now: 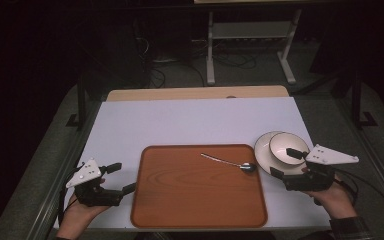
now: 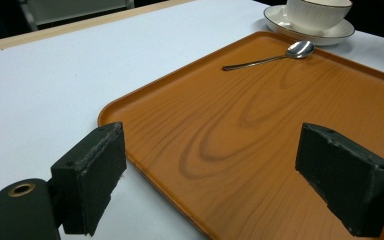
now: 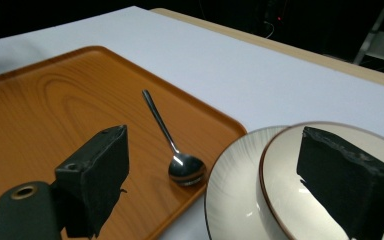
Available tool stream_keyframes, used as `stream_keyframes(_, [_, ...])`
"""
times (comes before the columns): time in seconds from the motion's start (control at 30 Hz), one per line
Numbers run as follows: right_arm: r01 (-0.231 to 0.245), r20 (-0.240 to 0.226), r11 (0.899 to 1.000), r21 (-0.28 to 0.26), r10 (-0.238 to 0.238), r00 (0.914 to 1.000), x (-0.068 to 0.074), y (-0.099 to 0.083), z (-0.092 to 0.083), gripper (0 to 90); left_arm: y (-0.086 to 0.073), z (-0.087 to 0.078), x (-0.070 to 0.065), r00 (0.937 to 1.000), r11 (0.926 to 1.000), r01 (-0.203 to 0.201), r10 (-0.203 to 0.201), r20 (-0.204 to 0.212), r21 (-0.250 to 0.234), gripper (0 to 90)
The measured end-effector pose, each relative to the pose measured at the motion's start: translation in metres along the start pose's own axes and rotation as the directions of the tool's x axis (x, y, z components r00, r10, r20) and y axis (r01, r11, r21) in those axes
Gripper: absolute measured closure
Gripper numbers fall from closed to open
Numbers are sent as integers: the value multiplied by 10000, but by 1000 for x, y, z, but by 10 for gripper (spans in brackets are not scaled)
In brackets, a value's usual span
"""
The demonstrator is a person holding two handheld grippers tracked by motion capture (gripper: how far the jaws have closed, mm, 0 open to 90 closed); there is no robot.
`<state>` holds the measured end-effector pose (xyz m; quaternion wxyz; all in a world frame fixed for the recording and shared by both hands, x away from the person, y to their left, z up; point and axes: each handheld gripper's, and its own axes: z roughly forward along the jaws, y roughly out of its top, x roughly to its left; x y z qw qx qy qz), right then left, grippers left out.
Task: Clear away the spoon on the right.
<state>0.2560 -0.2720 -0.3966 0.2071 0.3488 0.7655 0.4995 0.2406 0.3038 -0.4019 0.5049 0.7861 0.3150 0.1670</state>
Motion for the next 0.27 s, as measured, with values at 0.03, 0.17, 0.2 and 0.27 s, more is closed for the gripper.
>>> stream_keyframes(0.03, [16,-16,10000,57,-15,10000,0,-2,0,127,0,0,0,10000,10000,-2,2,-7,-5,126])
stream_keyframes(0.17, [41,22,9999,156,-41,10000,-1,-5,0,127,0,0,0,10000,10000,-3,3,-1,6,125])
stream_keyframes(0.2, [22,36,9999,99,-23,10000,-1,-5,-1,127,0,0,0,10000,10000,-17,17,-3,17,126])
stream_keyframes(0.27, [19,1,9999,-123,-19,10000,0,-4,-2,124,0,0,0,10000,10000,-13,13,-6,12,125])
